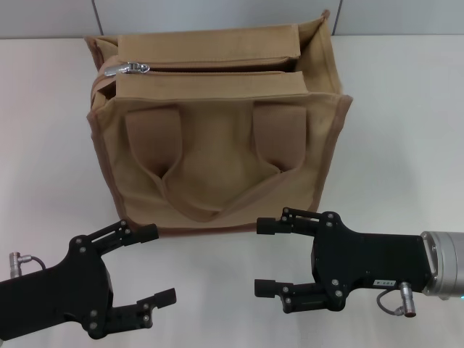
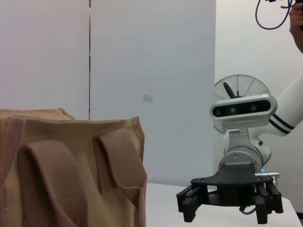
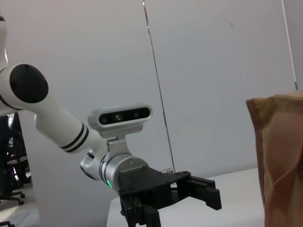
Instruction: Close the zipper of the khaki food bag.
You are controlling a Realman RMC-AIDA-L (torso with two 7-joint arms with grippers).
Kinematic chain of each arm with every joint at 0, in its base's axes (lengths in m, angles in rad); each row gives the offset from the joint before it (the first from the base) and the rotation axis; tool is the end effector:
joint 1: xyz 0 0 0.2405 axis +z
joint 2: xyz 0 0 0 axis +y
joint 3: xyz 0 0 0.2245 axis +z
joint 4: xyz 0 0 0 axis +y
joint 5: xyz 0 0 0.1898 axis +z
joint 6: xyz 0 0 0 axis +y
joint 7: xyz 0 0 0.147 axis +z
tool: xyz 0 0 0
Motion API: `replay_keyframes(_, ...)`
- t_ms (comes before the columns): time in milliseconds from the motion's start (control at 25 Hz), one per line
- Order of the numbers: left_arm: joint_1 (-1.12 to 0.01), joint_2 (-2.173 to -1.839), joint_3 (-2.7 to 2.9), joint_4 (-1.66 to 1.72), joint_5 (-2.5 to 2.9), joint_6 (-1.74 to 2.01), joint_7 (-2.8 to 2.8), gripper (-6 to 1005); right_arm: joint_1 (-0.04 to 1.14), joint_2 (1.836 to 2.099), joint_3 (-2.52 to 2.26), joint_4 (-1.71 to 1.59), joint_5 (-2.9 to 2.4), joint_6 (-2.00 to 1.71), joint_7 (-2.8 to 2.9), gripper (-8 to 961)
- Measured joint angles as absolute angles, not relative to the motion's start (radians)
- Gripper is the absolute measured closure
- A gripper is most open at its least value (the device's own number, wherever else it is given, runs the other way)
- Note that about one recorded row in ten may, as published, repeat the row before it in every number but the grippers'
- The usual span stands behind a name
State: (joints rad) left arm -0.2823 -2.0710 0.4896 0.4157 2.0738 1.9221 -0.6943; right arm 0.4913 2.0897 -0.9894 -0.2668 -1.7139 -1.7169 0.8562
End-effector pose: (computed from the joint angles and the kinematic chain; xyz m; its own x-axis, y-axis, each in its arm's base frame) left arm -0.2620 0.1848 0.0054 0.7328 0.0235 0.6800 0.2194 -0.9542 -0.2035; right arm 0.2068 0.2234 -0.0469 0.7276 -0.1529 -0.6687 -0.1734 -0.9842 0.0364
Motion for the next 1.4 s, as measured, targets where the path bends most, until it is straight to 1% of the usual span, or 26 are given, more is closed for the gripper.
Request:
replay_keyframes(240, -0.279, -2.071, 0.491, 0.416, 2.073, 1.918, -0.695, 178, 0.488, 2.085, -0.988, -0.267, -1.714, -1.717, 0.859, 135)
replay_keyframes(600, -0.281, -2.071, 0.482, 0.401, 2.071, 1.908, -0.686, 198, 0.484, 2.087, -0.986, -0.267, -1.712, -1.718, 0.859, 136)
replay_keyframes(840, -0.241, -2.067, 0.222, 0.304, 1.926, 1.937, -0.686, 212, 0.481, 2.088, -0.986, -0.261, -1.712, -1.714, 0.857, 136)
replay_keyframes(1000, -0.22, -2.071, 0.072, 0.221, 1.813, 1.925, -0.684, 221, 0.483, 2.091, -0.986, -0.249, -1.712, -1.699, 0.85, 135)
replay_keyframes(1120, -0.231, -2.072, 0.023, 0.185, 1.789, 1.885, -0.685, 227, 0.487, 2.091, -0.986, -0.244, -1.712, -1.691, 0.849, 135)
replay_keyframes(1400, -0.326, -2.067, 0.075, 0.198, 1.793, 1.721, -0.693, 243, 0.513, 2.091, -0.997, -0.199, -1.685, -1.691, 0.849, 135)
